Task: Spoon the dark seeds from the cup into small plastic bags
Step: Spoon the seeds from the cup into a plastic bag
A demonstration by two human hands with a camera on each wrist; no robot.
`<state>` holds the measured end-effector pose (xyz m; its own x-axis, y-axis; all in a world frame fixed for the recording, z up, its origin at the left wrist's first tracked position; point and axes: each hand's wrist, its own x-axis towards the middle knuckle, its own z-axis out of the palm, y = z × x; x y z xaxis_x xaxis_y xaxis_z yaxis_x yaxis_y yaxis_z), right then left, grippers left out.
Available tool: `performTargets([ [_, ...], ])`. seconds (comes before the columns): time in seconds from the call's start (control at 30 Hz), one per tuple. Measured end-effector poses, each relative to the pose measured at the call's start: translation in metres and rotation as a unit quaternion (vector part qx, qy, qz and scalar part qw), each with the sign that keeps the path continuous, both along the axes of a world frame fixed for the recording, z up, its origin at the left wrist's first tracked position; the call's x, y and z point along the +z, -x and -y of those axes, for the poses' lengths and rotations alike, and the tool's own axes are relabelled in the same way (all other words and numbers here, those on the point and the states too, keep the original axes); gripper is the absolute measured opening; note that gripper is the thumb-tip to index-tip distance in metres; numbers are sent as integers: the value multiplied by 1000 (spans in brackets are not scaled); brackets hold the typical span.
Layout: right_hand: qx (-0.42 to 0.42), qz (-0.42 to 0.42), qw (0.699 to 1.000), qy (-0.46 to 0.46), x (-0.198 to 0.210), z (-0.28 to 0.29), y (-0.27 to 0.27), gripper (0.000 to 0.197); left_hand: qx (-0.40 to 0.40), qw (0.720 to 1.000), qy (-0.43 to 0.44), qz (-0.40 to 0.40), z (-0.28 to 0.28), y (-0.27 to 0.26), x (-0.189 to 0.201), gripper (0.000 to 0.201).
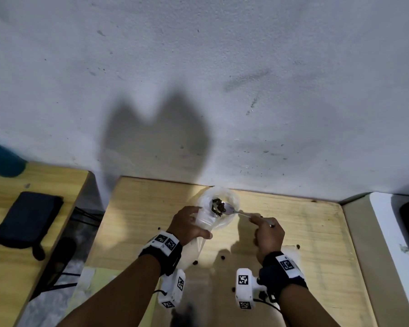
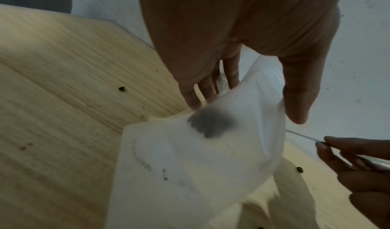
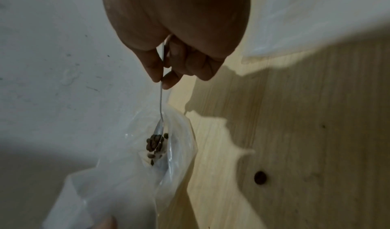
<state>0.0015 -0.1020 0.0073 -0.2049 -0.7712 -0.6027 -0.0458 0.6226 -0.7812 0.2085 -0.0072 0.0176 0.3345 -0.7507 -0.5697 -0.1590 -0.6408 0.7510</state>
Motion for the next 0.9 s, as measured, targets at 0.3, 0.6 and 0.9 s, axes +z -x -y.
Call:
performTargets([
  [0.3,129,16,975,180,53,8,10,24,-5,1000,-1,24,-1,7,1,93],
  [0.6,218,-49,935,274,55,-3,-3,20,9,1000,-4,13,-1,11,-2,97],
  [0.9,20,-40,999,18,28,-8,5,17,73,996,48,13,-23,9,7,88],
])
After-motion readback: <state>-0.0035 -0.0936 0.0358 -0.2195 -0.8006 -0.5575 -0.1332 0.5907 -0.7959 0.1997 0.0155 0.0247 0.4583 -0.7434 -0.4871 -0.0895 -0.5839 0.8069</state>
